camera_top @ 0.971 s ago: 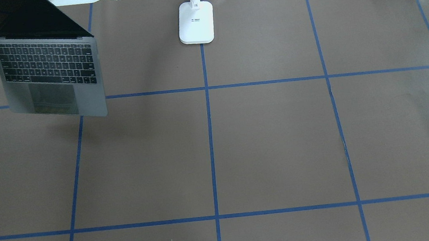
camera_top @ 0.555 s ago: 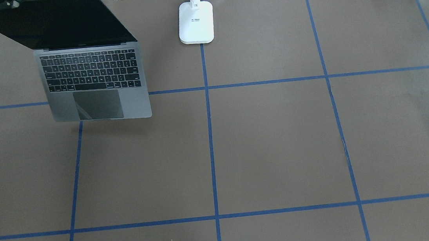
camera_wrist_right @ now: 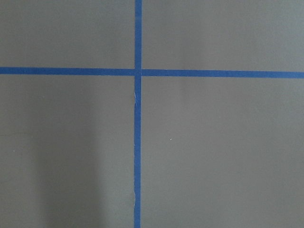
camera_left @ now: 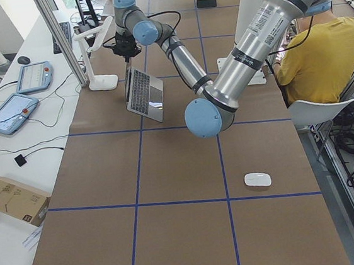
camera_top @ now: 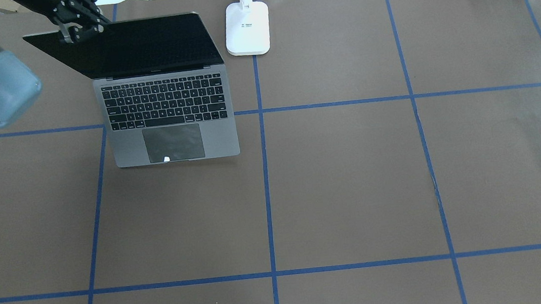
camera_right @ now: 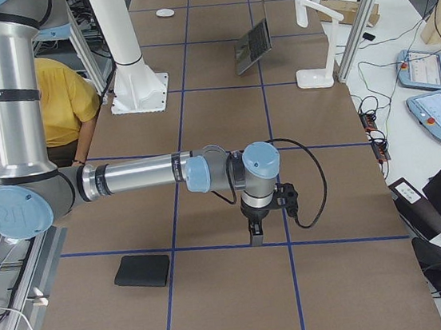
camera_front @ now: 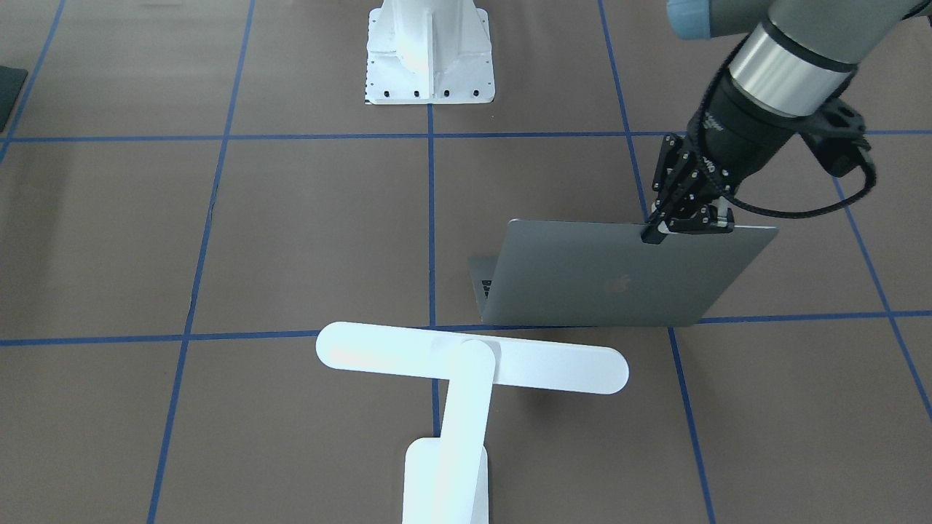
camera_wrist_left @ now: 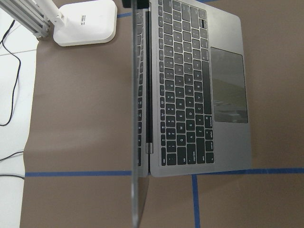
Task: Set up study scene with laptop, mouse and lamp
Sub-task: 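Move the held laptop across the table toward the white lamp, then lower the laptop onto the table beside the lamp with the left gripper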
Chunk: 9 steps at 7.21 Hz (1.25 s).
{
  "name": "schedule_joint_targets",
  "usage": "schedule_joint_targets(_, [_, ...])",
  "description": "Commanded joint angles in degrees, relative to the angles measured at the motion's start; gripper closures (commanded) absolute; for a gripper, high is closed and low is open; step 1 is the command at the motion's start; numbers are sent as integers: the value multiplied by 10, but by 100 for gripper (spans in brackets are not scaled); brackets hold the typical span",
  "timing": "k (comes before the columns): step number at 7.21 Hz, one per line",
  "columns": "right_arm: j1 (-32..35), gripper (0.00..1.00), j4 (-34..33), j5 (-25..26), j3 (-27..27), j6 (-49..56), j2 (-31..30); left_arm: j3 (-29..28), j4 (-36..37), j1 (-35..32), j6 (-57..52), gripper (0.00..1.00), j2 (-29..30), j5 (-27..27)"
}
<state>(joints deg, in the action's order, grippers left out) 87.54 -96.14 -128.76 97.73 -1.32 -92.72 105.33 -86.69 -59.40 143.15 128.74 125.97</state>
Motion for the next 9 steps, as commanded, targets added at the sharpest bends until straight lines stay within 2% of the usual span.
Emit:
schedule_joint_targets(1, [-1,0,0,0,-1,0,0,-6,-1,49,30,100,18,-55])
schedule_joint_targets(4, [-1,0,0,-10,-2,0,0,-66,-10,76,38,100,62,-97])
schedule_joint_targets(6, [-2,0,0,-10,-2,0,0,-127,-78,84,56,100,71,-106])
schedule_joint_targets(9, [-4,0,0,-10,-2,0,0,-162,-128,123,78,100,72,-156])
